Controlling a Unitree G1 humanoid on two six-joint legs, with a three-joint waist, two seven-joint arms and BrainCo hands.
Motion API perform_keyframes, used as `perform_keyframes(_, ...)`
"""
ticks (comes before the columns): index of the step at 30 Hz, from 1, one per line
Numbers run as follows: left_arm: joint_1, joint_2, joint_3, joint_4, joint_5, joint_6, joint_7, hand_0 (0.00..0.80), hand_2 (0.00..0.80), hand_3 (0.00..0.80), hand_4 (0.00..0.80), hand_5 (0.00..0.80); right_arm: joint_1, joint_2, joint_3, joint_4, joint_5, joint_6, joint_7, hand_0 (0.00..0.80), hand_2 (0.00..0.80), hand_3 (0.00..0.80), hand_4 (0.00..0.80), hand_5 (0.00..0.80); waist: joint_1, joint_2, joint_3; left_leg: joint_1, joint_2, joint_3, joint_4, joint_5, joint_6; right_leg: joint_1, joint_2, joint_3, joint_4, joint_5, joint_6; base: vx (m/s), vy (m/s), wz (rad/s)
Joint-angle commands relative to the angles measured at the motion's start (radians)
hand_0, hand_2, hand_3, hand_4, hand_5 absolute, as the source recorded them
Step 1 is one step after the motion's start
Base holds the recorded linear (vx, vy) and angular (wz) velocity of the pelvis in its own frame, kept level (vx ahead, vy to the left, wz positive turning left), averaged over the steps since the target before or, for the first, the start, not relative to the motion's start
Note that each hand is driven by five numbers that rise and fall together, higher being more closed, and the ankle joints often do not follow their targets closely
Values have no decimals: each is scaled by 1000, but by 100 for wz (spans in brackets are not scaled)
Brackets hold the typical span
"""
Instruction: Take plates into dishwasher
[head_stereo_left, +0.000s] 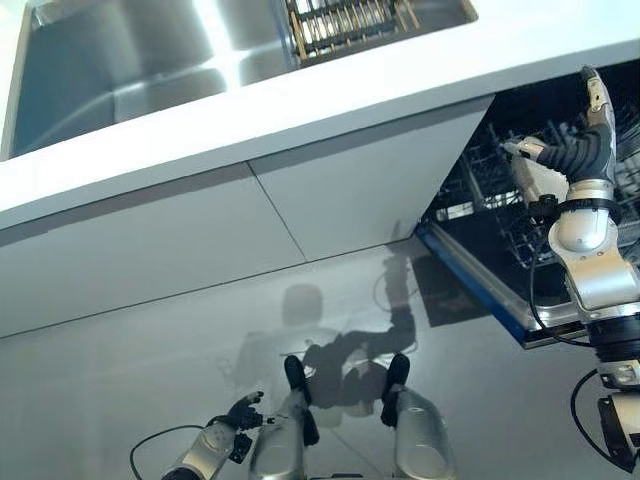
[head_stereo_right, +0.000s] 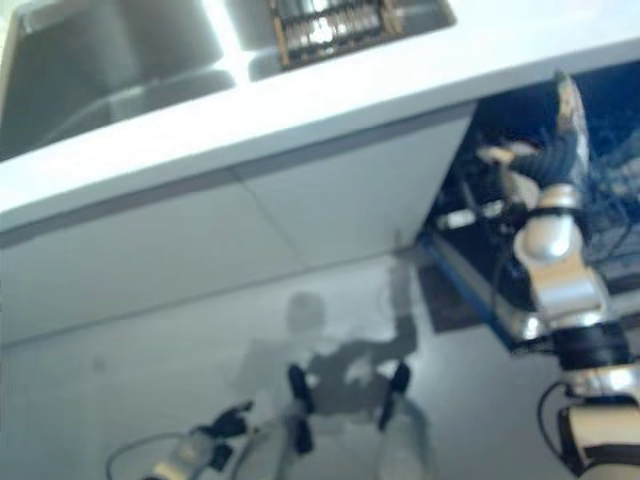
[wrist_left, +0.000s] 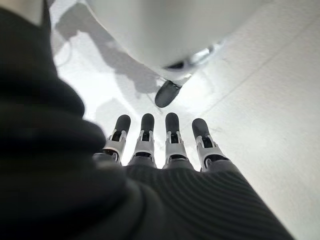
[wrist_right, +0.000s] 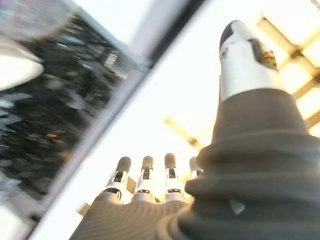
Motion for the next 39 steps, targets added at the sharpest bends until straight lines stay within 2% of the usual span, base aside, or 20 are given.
perform_keyframes(1,18,13,26,31,6,11,25,0,0,0,0,0,-16,-2,-79,-116,38,-72,-13,0,0,0,0,0,2,-92,-55,169,-25,-38,7,-180,-15,69,-3,79,-165,71,50,-146,200,-30)
perform_keyframes(3,11,11,36,38,15,17,28,0,0,0,0,0,1,-4,-98,-132,43,-82,-23,0,0,0,0,0,-3,-102,-68,177,-28,-15,5,-183,-8,80,-17,70,-169,81,67,-150,184,-17)
perform_keyframes(4,3,12,40,45,20,24,31,0,0,0,0,0,24,-1,-115,-142,52,-90,-36,0,0,0,0,0,-9,-110,-81,184,-29,7,5,-185,-2,88,-33,60,-168,94,85,-127,159,-2)
perform_keyframes(5,1,14,41,47,21,25,32,0,0,0,0,0,33,1,-121,-145,52,-93,-38,0,0,0,0,0,-10,-113,-84,186,-31,11,5,-185,1,90,-37,59,-169,98,91,-136,230,3)
perform_keyframes(6,-1,18,47,58,29,28,30,0,0,0,0,0,65,7,-143,-149,56,-104,-47,0,0,0,0,0,-13,-120,-99,196,-37,20,6,-193,12,103,-49,59,-170,108,111,-105,223,4)
perform_keyframes(9,-2,25,57,81,43,20,31,0,0,0,0,0,125,19,-190,-145,85,-139,-64,0,0,0,0,0,-16,-135,-128,204,-58,28,7,-202,31,119,-71,70,-182,136,141,-119,249,4)
perform_keyframes(12,-9,34,70,94,39,16,30,0,0,0,0,0,179,36,-236,-132,148,-179,-63,0,0,0,0,0,-16,-145,-159,212,-81,22,5,-211,44,123,-90,76,-195,174,154,-142,235,2)
perform_keyframes(17,-15,36,95,129,50,26,30,0,0,0,0,0,242,76,-294,-124,260,-265,-21,0,0,0,0,0,-13,-154,-201,228,-116,-21,-3,-229,59,120,-109,95,-209,254,174,-133,205,0)
perform_keyframes(21,-20,29,108,179,73,25,9,0,0,0,0,0,250,135,-319,-150,398,-325,34,0,0,0,0,0,1,-161,-225,235,-141,-79,-3,-248,70,115,-129,114,-211,320,187,-122,181,-1)
perform_keyframes(25,-17,22,93,239,96,14,1,0,0,0,0,0,258,218,-320,-203,624,-372,176,0,0,0,0,0,11,-159,-238,238,-156,-119,-3,-251,81,110,-140,118,-176,342,188,-83,136,21)
perform_keyframes(26,-10,23,86,255,98,17,2,0,0,0,0,0,258,254,-312,-227,750,-384,280,0,0,0,0,0,17,-155,-239,240,-157,-124,-3,-249,84,106,-144,115,-138,343,187,-83,128,24)
perform_keyframes(27,-6,27,81,263,96,18,1,0,0,0,0,0,255,282,-306,-252,857,-378,357,0,0,0,0,0,19,-153,-243,237,-158,-125,-3,-246,88,103,-147,115,-114,340,185,-97,145,20)
perform_keyframes(29,-8,35,78,295,99,11,-2,0,0,0,0,0,238,377,-288,-321,1125,-295,574,0,0,0,0,0,26,-150,-253,228,-165,-126,-3,-241,97,112,-148,109,-72,325,178,-81,114,19)
perform_keyframes(32,-20,36,71,339,91,1,5,0,0,0,0,0,221,496,-253,-412,1366,-194,733,0,0,0,0,0,31,-148,-269,209,-179,-142,-3,-237,111,145,-132,123,-46,285,157,-67,79,30)
perform_keyframes(36,-21,28,65,385,76,-33,14,0,0,0,0,0,173,609,-173,-490,1522,-158,809,0,0,0,0,0,61,-143,-296,182,-190,-178,-3,-224,122,201,-108,139,-27,229,134,-57,20,46)
perform_keyframes(39,-12,21,57,402,68,-57,14,0,0,0,0,0,150,648,-133,-500,1531,-169,835,0,0,0,0,0,82,-140,-310,163,-194,-190,-3,-210,127,232,-105,141,-19,210,132,-55,-22,18)
